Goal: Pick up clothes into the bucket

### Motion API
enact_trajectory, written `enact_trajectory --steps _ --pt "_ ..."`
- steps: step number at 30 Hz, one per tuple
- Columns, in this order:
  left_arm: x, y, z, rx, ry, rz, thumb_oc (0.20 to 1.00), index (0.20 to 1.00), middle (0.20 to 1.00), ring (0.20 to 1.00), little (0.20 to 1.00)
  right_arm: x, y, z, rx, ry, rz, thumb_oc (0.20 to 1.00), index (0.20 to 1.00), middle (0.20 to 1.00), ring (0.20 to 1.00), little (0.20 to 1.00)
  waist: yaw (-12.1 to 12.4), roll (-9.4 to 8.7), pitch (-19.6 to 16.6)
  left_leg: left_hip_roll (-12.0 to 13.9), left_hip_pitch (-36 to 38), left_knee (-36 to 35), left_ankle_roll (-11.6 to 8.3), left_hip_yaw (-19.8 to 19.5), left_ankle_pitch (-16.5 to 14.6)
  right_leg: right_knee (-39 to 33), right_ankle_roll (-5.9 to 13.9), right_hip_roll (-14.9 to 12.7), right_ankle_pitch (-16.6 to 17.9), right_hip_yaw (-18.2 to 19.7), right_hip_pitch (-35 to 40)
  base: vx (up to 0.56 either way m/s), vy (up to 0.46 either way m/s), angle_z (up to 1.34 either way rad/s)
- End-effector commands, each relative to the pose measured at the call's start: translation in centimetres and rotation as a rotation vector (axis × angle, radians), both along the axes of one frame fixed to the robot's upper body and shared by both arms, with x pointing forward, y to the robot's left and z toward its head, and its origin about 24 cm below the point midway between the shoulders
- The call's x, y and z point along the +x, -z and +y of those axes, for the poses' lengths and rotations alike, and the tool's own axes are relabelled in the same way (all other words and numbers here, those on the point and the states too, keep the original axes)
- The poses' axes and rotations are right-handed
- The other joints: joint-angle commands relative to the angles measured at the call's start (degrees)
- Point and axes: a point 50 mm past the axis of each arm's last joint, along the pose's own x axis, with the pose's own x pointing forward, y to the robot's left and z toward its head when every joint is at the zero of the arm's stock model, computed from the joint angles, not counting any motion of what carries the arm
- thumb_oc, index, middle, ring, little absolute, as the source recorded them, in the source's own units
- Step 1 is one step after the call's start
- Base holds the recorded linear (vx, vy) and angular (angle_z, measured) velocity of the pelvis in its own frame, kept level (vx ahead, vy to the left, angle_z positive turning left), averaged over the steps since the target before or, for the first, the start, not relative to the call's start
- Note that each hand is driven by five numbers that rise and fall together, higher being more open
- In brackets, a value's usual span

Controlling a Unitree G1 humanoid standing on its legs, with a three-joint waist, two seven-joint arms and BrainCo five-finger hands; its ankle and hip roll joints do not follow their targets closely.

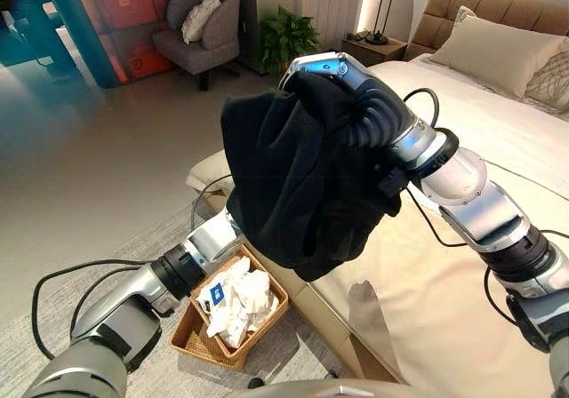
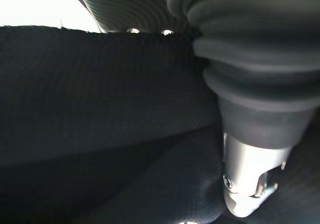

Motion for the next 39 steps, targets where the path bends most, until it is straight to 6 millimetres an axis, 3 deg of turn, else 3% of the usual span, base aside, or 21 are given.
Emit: enact_trajectory --steps 1,2,3,4,8,10,12,14,19,25,33,39 --pt "1.0 -3.8 -1.2 -0.063 0.044 -0.113 1.0 1.0 1.0 1.0 1.0 -0.5 -2.1 0.2 0.054 -0.038 -0.063 0.2 0.2 0.2 0.2 0.2 0.09 -2.8 -2.95 -0.84 -1.47 5.2 0.58 -2.38 -5.6 5.35 4.73 -4.74 -1.72 -0.09 -1.3 0.0 0.0 0.0" --pt "1.6 -3.2 1.0 -0.026 -0.088 -0.179 1.0 1.0 1.0 1.0 1.0 0.4 -1.8 -1.3 0.049 0.086 -0.089 0.2 0.2 0.2 0.2 0.2 0.37 -2.96 -2.87 -0.83 -1.48 5.34 0.59 -2.54 -5.7 5.3 4.64 -4.77 -1.86 -0.26 -1.11 0.0 0.0 0.0" --pt "1.6 -1.0 5.4 -0.049 -0.309 -0.165 1.0 1.0 1.0 1.0 1.0 1.1 -1.6 -3.5 0.065 0.219 -0.105 0.2 0.2 0.2 0.2 0.2 1.1 -3.29 -2.69 -0.78 -1.54 5.46 0.65 -2.53 -5.8 5.26 4.54 -4.8 -1.93 -0.33 -1.06 0.0 -0.025 0.03" --pt "1.1 0.4 7.7 -0.061 -0.417 -0.137 1.0 1.0 1.0 1.0 1.0 1.4 -1.2 -4.6 0.076 0.28 -0.101 0.2 0.2 0.2 0.2 0.2 1.43 -3.42 -2.82 -0.75 -1.54 5.57 0.66 -2.5 -5.92 5.27 4.46 -4.82 -1.98 -0.4 -1.01 0.0 0.0 0.0" --pt "-2.7 3.6 14.6 -0.1 -0.677 -0.037 1.0 1.0 1.0 1.0 1.0 1.6 -0.1 -7.6 0.093 0.415 -0.066 0.2 0.2 0.2 0.2 0.2 2.98 -3.67 -2.9 -0.72 -1.69 5.83 0.75 -2.63 -6.21 5.04 4.31 -4.85 -2.0 -0.49 -0.87 0.0 -0.002 0.01" --pt "-4.5 2.8 17.2 -0.095 -0.756 -0.076 1.0 1.0 1.0 1.0 1.0 1.7 0.6 -8.8 0.088 0.467 -0.039 0.2 0.2 0.2 0.2 0.2 3.61 -3.61 -3.01 -0.71 -1.78 5.97 0.69 -2.73 -6.31 4.96 4.25 -4.82 -2.07 -0.57 -0.8 0.02 0.001 0.04" --pt "-5.1 2.3 17.8 -0.084 -0.768 -0.099 1.0 1.0 1.0 1.0 1.0 1.7 0.7 -8.9 0.086 0.474 -0.032 0.2 0.2 0.2 0.2 0.2 3.68 -3.65 -3.13 -0.7 -1.75 5.99 0.66 -2.78 -6.35 4.91 4.23 -4.81 -2.1 -0.6 -0.71 0.01 0.003 0.06" --pt "-5.8 0.0 19.6 -0.098 -0.831 -0.208 1.0 1.0 1.0 1.0 1.0 2.0 1.2 -10.2 0.073 0.531 -0.009 0.2 0.2 0.2 0.2 0.2 4.39 -3.63 -3.15 -0.71 -1.83 6.05 0.54 -3.17 -6.33 4.95 4.13 -4.71 -2.34 -0.91 -0.62 0.01 0.0 0.08" --pt "-6.3 -3.1 20.0 -0.118 -0.837 -0.356 1.0 1.0 1.0 1.0 1.0 2.6 1.9 -11.8 0.042 0.632 0.008 0.2 0.2 0.2 0.2 0.2 5.03 -3.49 -2.94 -0.91 -1.85 6.03 0.52 -4.01 -6.28 5.1 4.04 -4.72 -2.62 -1.75 -0.28 0.02 0.0 0.12" --pt "-6.0 -4.7 19.2 -0.116 -0.786 -0.427 1.0 1.0 1.0 1.0 1.0 2.9 2.0 -12.3 0.041 0.66 0.01 0.2 0.2 0.2 0.2 0.2 5.11 -3.27 -2.87 -1.02 -1.63 5.98 0.46 -4.37 -6.79 5.17 3.99 -4.71 -3.13 -1.99 0.07 0.0 0.004 0.03" --pt "-4.0 -5.6 15.7 -0.095 -0.592 -0.427 1.0 1.0 1.0 1.0 1.0 3.4 1.2 -11.3 0.041 0.627 -0.013 0.2 0.2 0.2 0.2 0.2 4.41 -3.18 -2.39 -1.14 -1.76 6.03 0.52 -4.35 -6.2 5.44 3.99 -4.96 -2.74 -1.95 -0.2 0.0 0.001 0.0" --pt "-2.1 -5.1 12.7 -0.101 -0.472 -0.371 1.0 1.0 1.0 1.0 1.0 3.2 0.3 -9.0 0.057 0.526 -0.052 0.2 0.2 0.2 0.2 0.2 3.55 -3.05 -2.23 -1.06 -1.53 6.03 0.55 -4.06 -6.14 5.69 4.05 -4.93 -2.77 -1.71 -0.37 -0.01 0.001 0.0"
